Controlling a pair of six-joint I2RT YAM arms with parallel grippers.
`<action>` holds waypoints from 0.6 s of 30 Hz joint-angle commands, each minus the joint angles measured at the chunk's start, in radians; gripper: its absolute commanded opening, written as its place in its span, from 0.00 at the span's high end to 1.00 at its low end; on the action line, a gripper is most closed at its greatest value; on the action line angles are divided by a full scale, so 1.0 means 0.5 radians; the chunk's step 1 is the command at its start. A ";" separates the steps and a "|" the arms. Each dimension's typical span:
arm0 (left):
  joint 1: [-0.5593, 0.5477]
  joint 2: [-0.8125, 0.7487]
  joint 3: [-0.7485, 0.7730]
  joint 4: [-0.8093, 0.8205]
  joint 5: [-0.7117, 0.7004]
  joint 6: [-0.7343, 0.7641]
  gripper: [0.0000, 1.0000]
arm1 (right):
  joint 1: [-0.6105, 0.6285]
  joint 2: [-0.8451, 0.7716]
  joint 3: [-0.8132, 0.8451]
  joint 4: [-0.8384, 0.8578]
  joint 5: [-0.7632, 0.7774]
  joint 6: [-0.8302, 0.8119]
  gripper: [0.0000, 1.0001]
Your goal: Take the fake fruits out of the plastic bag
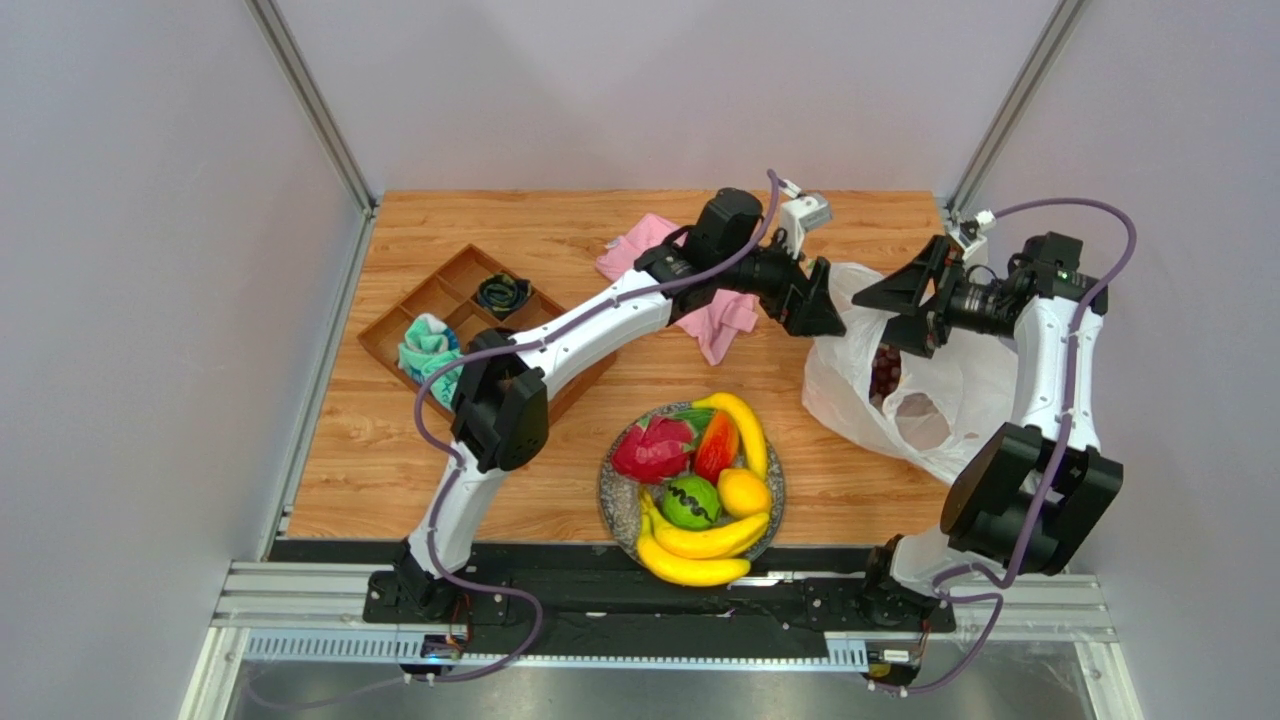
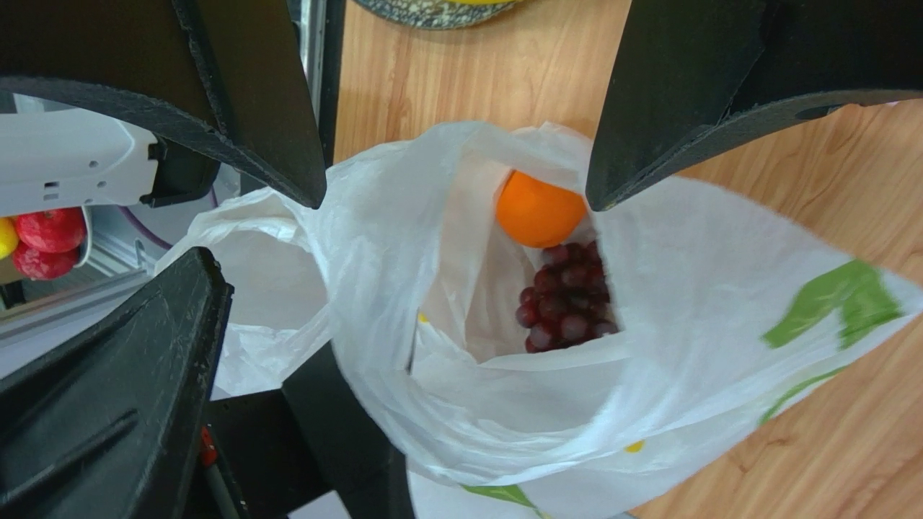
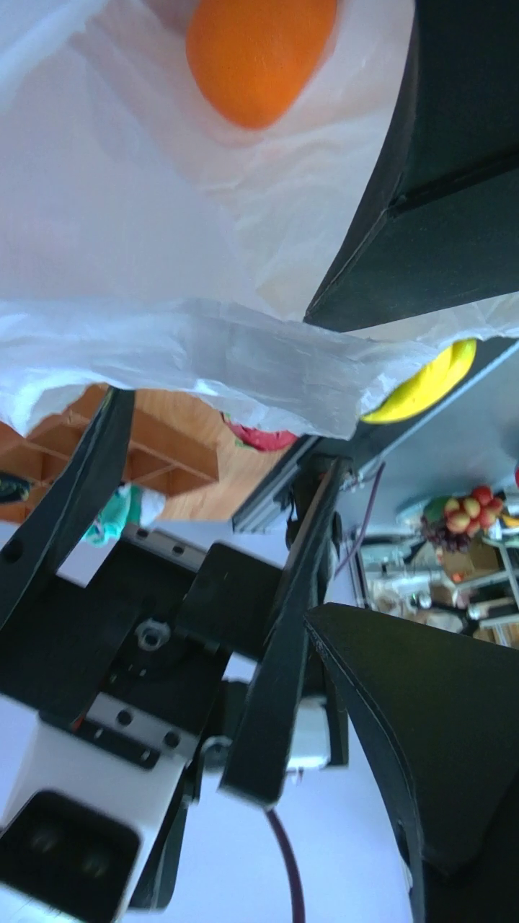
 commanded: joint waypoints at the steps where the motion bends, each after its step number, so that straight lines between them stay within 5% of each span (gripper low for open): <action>1: -0.175 0.080 0.136 0.151 -0.013 0.056 0.01 | -0.034 -0.032 -0.054 -0.035 -0.437 0.075 0.00; 6: -0.276 0.228 0.342 0.203 -0.074 0.115 0.01 | -0.037 -0.066 -0.147 0.070 -0.364 0.192 0.00; 7: -0.288 0.219 0.333 0.154 -0.108 0.227 0.08 | -0.037 -0.072 -0.141 0.079 -0.315 0.204 0.00; 9: -0.304 0.194 0.294 0.074 -0.139 0.314 0.30 | -0.040 -0.069 -0.104 0.091 -0.207 0.195 0.00; 11: -0.301 0.099 0.242 -0.109 -0.227 0.421 0.94 | -0.049 -0.048 -0.085 0.012 -0.072 0.067 0.00; 16: -0.230 -0.354 -0.270 -0.272 -0.253 0.575 1.00 | -0.077 -0.020 -0.192 -0.167 0.840 -0.161 0.00; 18: -0.206 -0.468 -0.460 -0.297 -0.228 0.645 1.00 | -0.110 -0.005 -0.245 -0.215 0.965 -0.292 0.01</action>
